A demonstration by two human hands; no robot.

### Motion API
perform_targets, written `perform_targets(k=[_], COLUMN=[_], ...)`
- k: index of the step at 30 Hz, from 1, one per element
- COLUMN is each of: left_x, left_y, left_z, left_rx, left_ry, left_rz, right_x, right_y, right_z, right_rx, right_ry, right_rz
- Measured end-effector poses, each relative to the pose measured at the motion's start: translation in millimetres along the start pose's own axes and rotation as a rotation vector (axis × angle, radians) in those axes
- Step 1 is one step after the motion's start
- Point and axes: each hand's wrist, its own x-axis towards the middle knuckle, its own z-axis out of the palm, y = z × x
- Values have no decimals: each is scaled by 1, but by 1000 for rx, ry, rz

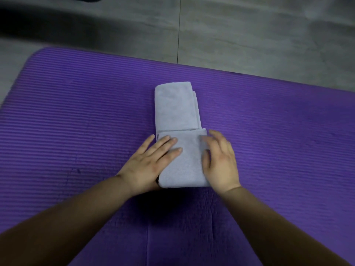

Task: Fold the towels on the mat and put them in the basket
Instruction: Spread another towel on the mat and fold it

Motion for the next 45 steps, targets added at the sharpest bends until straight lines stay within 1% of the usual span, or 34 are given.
perform_targets(k=[1,2,4,7,9,12,14,15,17,19,24,26,28,30,32,34,36,37,39,40,41,43,44,45], left_x=[1,2,2,2,0,-14,-32,-42,-61,-75,-71,-57,-45,-32,-23,-21,-20,-19,-12,-6,0,7,7,8], left_y=[0,0,-3,-8,-9,-5,1,5,15,24,33,28,19,11,6,3,3,3,4,5,4,2,0,1], left_z=[-1,-2,-2,-4,-8,-18,-24,-27,-38,-43,-41,-44,-47,-49,-49,-47,-44,-41,-39,-40,-38,-36,-32,-33], left_rx=[-15,-32,-60,-124,-213,-390,-546,-631,-812,-995,-1223,-1271,-1259,-1236,-1292,-1399,-1400,-1368,-1290,-1237,-1184,-1141,-1125,-1073], left_ry=[-3,-8,-9,40,31,-6,2,33,55,42,251,325,359,350,318,278,245,254,301,317,317,294,280,260], left_rz=[-6,-7,13,37,28,-40,-99,-136,-296,-467,-677,-762,-836,-860,-848,-786,-743,-770,-884,-952,-1012,-1088,-1116,-1128], right_x=[-4,-8,-11,-6,-4,-11,-20,-26,-38,-47,-38,-27,-19,-9,4,16,26,29,37,41,44,46,42,37], right_y=[6,13,22,23,22,15,7,2,-5,-12,-30,-40,-49,-55,-57,-59,-59,-58,-56,-56,-55,-52,-52,-54], right_z=[-1,-3,-12,-24,-27,-27,-28,-28,-28,-27,-24,-25,-23,-18,-12,-7,-4,-1,6,8,10,12,12,10], right_rx=[-30,-47,-106,-306,-343,-248,-174,-129,-26,66,110,178,256,262,251,230,201,188,179,217,308,630,753,812], right_ry=[-70,-136,-286,-464,-470,-453,-444,-422,-355,-309,-219,-180,-211,-184,-143,-166,-200,-208,-225,-244,-248,-269,-310,-364], right_rz=[-113,-186,-281,-369,-403,-446,-481,-493,-484,-425,-359,-262,-85,65,168,245,329,365,454,509,571,702,730,711])
